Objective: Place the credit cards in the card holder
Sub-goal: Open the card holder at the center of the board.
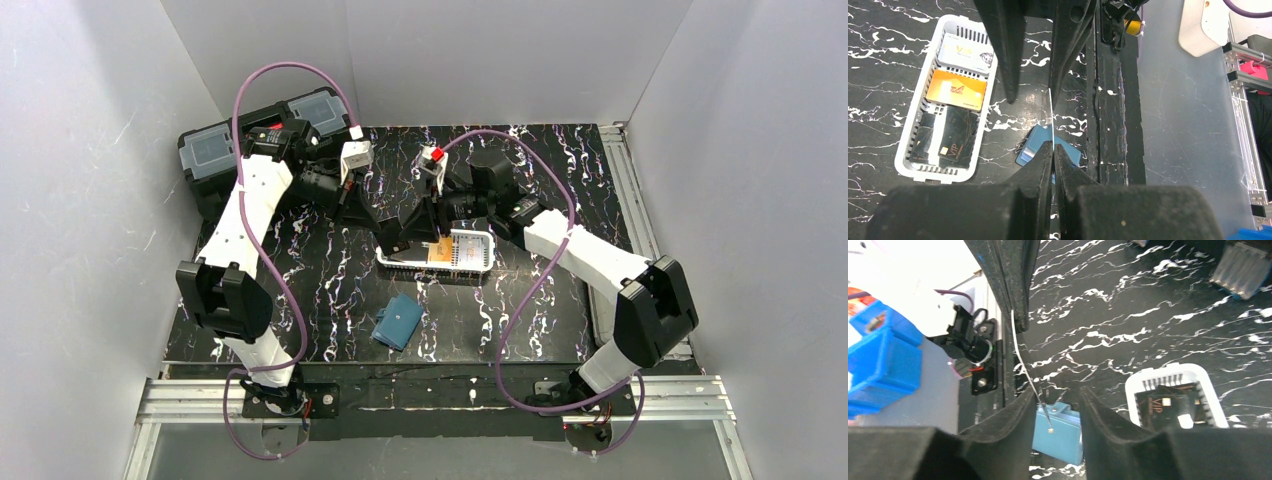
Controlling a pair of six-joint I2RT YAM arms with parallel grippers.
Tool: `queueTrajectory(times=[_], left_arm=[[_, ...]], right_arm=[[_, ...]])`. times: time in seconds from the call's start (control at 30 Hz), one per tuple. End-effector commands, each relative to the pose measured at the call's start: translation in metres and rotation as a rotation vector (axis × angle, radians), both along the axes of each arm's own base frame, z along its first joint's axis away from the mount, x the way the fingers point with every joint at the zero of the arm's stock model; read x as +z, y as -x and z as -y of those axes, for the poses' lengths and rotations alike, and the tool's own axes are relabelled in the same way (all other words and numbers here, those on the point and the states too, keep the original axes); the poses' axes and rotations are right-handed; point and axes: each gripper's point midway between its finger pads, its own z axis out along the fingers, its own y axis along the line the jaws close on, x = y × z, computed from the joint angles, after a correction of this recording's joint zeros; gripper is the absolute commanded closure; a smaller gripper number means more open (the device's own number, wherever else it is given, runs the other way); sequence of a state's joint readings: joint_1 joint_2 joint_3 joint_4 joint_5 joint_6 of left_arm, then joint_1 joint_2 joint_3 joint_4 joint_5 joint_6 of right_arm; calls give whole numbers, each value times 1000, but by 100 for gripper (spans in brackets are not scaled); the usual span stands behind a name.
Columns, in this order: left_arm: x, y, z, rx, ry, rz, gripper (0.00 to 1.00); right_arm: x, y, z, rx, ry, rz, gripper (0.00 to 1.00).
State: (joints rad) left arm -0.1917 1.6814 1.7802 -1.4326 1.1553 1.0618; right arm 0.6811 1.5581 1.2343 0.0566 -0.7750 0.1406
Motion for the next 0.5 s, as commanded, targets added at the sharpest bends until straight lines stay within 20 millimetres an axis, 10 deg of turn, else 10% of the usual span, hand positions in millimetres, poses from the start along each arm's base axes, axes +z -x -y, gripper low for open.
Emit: queueTrajectory(times=[0.0, 0.47], left_arm=[[14, 7, 3, -9, 55, -28, 100], [4, 0, 4, 10, 42, -44, 100]], right_arm=[[19, 7, -14, 64, -55, 22, 65], [28, 25, -15, 104, -93, -27, 99]])
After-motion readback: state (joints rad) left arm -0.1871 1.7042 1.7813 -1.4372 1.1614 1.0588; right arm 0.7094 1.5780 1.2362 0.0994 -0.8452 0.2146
